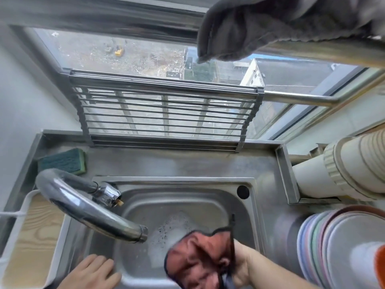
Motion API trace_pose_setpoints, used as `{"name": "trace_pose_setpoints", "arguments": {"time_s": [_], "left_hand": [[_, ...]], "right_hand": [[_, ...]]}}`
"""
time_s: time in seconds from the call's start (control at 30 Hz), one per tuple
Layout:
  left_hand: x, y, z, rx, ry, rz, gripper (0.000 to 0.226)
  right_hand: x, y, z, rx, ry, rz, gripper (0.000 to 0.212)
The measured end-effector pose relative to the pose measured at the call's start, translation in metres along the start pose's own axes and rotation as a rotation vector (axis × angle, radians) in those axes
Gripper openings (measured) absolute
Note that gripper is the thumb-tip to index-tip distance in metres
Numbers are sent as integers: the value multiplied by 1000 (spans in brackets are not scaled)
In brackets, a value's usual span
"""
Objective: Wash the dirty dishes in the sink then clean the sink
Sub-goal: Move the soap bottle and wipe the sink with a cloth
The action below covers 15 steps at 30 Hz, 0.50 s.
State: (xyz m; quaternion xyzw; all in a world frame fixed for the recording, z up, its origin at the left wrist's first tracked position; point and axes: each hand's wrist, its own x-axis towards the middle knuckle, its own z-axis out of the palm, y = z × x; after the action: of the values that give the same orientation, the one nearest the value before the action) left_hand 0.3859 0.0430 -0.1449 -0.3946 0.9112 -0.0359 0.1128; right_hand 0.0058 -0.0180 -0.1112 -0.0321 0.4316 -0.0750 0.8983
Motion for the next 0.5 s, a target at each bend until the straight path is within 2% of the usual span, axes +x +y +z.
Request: {"name": "trace_pose_setpoints", "arguments": {"time_s": [0.03,0.07,0.1,0.17,0.2,0.27,0.33,0.4,0.47,0.5], "left_hand": [[1,1,2,-3,38,-7,47],[2,1,1,-22,50,-27,52],[3,2,2,-39,54,-41,49],[6,1,-3,-59,31,-36,30],[7,-1,-6,-68,11,-24,24],[8,-2,-8,-92,-8,-1,22],[10,-3,-11,-103,-1,2,23],[11,-5,-14,-85,20,15,25],[11,-5,-15,-92,23,10,25],[10,-5,-13,-101,20,7,23]], "right_hand": [[0,4,-2,157,80,-149,26],[-1,7,-1,263,159,-278,27],[-3,7,-3,363,140,-376,26],[-10,-2,6,392,-171,-462,10],[-15,-12,10,334,-232,-516,15],[-36,-31,12,258,-206,-664,40],[-71,-53,2,209,-239,-766,46],[-106,-78,-13,171,-88,-884,44],[-135,-102,-29,44,257,-1009,49],[-139,-112,-34,-22,446,-1044,41]]}}
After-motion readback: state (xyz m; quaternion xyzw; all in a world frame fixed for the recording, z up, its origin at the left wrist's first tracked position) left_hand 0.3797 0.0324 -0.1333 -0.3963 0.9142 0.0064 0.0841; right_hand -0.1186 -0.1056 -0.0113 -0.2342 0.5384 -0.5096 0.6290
